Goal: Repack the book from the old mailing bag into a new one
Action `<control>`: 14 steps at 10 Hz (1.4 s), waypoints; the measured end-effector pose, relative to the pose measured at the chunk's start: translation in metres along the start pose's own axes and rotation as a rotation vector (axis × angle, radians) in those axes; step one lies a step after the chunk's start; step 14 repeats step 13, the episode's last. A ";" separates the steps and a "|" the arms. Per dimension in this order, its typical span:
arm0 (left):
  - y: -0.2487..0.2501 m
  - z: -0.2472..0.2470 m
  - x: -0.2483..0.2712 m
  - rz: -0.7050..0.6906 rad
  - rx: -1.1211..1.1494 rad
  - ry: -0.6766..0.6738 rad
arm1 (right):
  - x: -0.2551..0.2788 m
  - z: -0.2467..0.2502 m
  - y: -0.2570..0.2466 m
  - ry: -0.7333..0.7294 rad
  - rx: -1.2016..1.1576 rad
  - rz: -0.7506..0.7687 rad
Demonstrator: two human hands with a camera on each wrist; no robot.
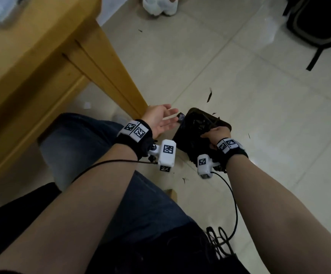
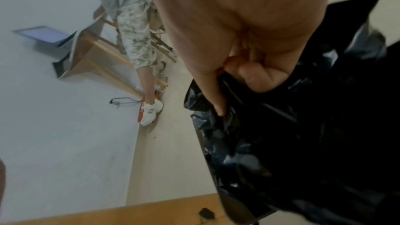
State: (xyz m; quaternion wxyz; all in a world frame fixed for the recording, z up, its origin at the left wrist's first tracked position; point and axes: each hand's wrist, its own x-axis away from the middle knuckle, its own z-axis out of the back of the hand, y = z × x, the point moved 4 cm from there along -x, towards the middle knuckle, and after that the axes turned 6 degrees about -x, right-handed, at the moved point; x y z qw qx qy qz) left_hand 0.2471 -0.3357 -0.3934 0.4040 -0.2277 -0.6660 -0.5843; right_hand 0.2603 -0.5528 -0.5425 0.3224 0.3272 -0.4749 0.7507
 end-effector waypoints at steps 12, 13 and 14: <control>0.014 0.014 0.016 -0.052 0.034 -0.012 | 0.041 -0.017 -0.057 -0.099 -0.101 0.059; 0.025 0.021 0.037 -0.136 0.001 -0.013 | 0.080 -0.013 -0.081 -0.068 -0.025 0.136; 0.025 0.021 0.037 -0.136 0.001 -0.013 | 0.080 -0.013 -0.081 -0.068 -0.025 0.136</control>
